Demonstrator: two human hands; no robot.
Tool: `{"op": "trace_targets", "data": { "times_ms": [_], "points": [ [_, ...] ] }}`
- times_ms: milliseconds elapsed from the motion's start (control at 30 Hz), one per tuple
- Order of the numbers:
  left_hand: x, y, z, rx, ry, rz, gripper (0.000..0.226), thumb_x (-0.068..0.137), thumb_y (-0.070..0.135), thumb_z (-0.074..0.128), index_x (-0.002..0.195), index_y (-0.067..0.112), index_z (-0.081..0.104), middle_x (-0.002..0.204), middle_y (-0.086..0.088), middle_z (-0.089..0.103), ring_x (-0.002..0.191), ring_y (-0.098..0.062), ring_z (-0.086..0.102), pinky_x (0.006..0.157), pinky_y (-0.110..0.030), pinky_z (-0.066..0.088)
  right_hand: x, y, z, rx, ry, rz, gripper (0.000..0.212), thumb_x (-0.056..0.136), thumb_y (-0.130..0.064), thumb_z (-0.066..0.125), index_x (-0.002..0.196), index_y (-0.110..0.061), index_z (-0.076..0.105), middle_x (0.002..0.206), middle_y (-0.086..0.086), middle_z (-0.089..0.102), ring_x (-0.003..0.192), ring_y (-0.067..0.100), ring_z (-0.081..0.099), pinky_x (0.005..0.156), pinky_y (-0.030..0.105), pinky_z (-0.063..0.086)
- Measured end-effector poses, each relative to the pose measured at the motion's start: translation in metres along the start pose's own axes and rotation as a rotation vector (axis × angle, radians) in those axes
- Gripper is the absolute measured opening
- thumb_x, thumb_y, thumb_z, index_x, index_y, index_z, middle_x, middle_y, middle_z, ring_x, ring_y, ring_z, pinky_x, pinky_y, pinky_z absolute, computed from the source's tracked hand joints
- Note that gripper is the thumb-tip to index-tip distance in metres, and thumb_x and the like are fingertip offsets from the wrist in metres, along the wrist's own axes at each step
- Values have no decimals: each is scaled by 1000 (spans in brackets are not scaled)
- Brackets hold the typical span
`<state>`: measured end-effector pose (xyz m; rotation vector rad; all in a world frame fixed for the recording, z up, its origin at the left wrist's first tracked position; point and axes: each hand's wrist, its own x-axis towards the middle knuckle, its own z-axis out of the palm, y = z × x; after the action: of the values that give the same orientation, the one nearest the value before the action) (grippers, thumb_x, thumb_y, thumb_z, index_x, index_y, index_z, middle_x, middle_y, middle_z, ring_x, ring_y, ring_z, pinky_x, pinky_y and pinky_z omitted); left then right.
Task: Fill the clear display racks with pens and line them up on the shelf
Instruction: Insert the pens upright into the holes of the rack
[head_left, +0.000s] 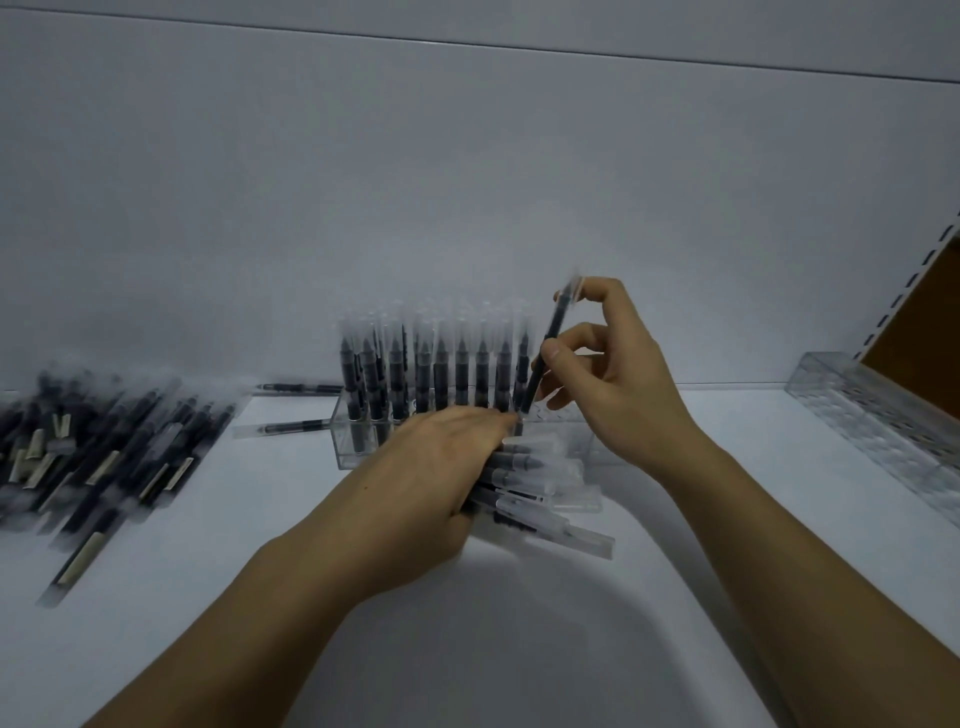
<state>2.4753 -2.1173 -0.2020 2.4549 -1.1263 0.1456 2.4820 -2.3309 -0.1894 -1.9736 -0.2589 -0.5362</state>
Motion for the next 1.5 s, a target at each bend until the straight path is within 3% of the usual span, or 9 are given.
{"op": "trace_targets", "data": {
  "times_ms": [267,667,800,900,1000,1100,1267,1367,1500],
  "points": [
    [0,-1,0,-8,-17,-7,76,85,3,55,154,27,33,154,10,40,141,-5,31,118,-21,24,-1,1,5,-157,6,-77,37,87,-7,77,107,-31,57,82,-3,68,68,16,68,64,20,54],
    [1,-9,4,-23,53,26,71,79,1,57,145,27,47,139,11,57,128,-9,48,113,-28,37,1,6,-3,-321,-128,-28,52,80,-24,87,116,-32,50,78,-12,72,79,2,68,73,23,54],
    [1,-5,0,-132,99,22,65,76,-4,54,120,43,56,100,30,58,93,0,54,83,-15,43,8,8,-23,-258,-70,91,49,79,-45,84,117,-33,55,86,-15,76,91,2,69,87,29,48],
    [-2,-4,-2,-288,209,-22,57,81,-2,55,84,54,49,73,26,58,68,1,57,58,-14,41,11,14,-28,-181,121,199,20,97,-43,64,106,-26,61,81,-7,77,65,8,66,62,22,47],
    [-1,2,-4,-627,247,-76,32,95,4,63,93,36,65,91,14,74,87,-5,72,72,-18,55,11,22,-24,-185,233,298,21,106,-39,50,102,-22,63,77,-5,76,77,21,71,61,23,49],
    [0,4,-7,-961,258,-158,15,96,2,58,105,10,67,98,-4,77,88,-22,75,80,-28,60,11,21,-20,-125,273,325,25,106,-40,49,100,-22,65,76,-4,76,79,14,71,69,29,49],
    [-1,4,-8,-1156,264,-188,26,86,18,63,110,13,67,87,-11,75,89,-29,75,84,-38,61,11,21,-15,-48,289,299,17,102,-34,56,96,-23,67,77,-4,77,83,14,73,87,47,57],
    [0,4,-7,-1177,249,-178,28,85,17,65,113,15,69,91,-17,75,92,-28,75,86,-37,60,8,12,-8,-83,380,89,10,99,-22,63,90,-20,66,75,-5,73,77,11,72,83,45,59],
    [2,5,-5,-1245,311,-199,36,78,18,72,114,15,71,97,-13,76,90,-31,75,87,-41,60,2,-11,8,113,151,-64,4,93,-16,72,90,-14,71,80,-3,71,75,16,69,71,36,58]
  ]
}}
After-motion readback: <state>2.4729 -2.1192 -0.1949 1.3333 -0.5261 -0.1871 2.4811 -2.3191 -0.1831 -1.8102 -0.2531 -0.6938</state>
